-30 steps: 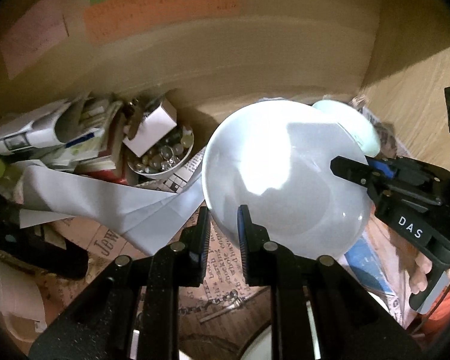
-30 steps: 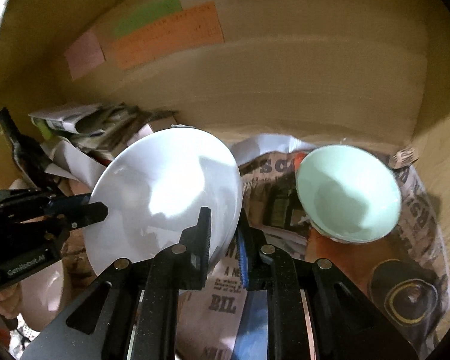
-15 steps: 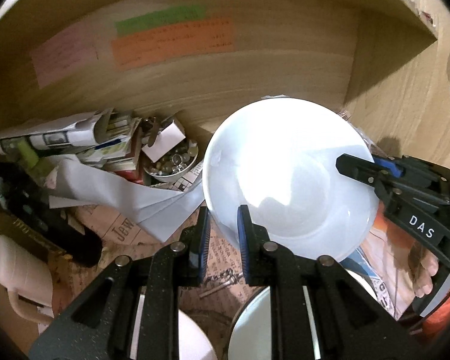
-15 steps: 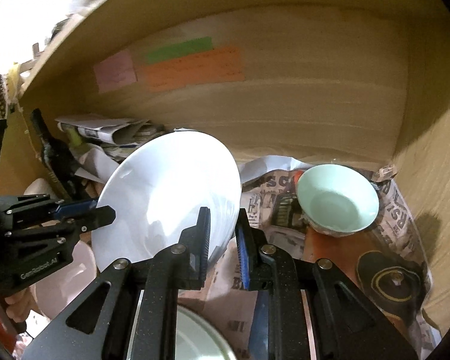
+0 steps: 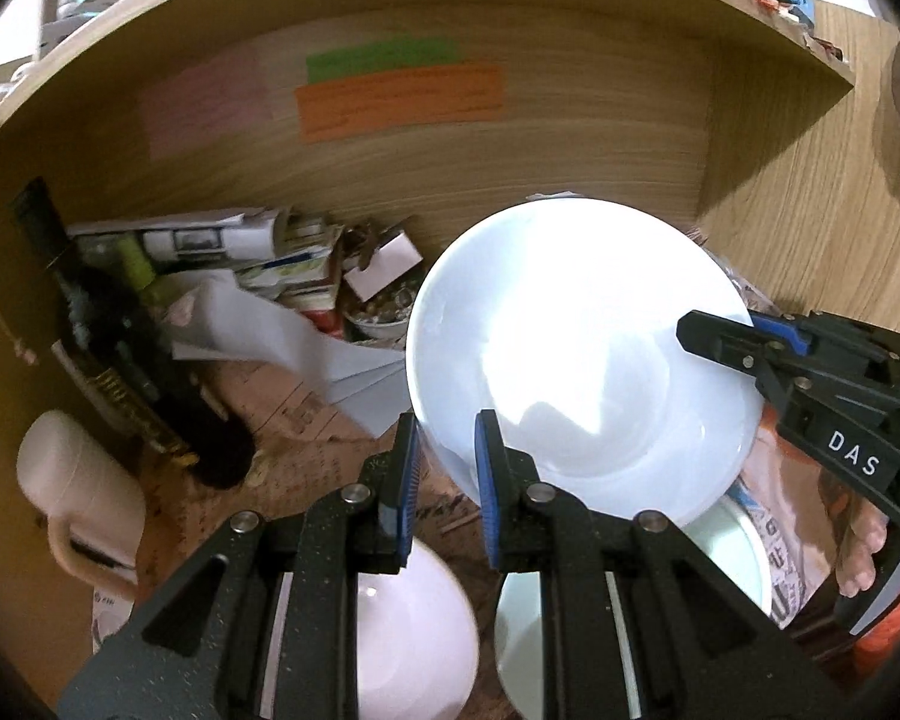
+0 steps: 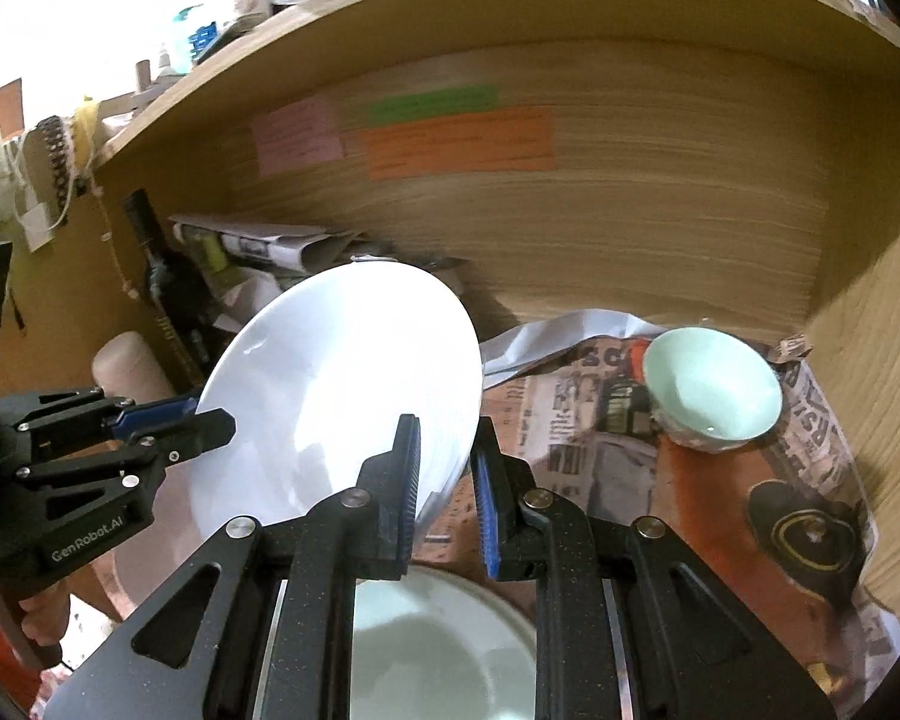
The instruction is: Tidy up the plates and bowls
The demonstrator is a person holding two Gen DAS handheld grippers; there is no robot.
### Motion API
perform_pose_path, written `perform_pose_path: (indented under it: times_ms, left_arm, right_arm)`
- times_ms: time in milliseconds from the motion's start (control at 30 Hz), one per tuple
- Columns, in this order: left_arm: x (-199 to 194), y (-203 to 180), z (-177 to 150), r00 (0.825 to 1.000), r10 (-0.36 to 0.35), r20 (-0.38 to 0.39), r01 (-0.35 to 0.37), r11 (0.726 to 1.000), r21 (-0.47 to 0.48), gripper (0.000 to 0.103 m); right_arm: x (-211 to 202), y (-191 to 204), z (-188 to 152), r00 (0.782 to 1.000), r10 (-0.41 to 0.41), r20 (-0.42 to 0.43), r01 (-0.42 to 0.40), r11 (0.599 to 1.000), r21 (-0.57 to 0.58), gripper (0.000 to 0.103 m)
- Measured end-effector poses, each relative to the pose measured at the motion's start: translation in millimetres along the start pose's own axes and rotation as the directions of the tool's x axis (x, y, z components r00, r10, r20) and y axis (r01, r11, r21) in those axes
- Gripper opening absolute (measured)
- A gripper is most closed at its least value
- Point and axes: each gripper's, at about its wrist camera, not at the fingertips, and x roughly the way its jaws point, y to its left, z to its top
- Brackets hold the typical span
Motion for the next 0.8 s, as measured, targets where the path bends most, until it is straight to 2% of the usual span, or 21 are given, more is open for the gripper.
perform_pose_path:
  times_ms: [467, 800]
  left_arm:
    - [-40, 29, -41, 0.999, 0.051, 0.013, -0.05, 0.995, -0.081, 0.017]
    - [-53, 52, -64, 0.997, 0.083, -0.002, -0.083, 0.988, -0.131, 0.017]
  right_arm:
    - [-1, 52, -16, 0.997, 0.068, -0.023, -0.07, 0.996, -0.055, 0.016]
    - [7, 80, -24, 0.992, 0.109, -0.061, -0.114, 0.99, -0.087, 0.016]
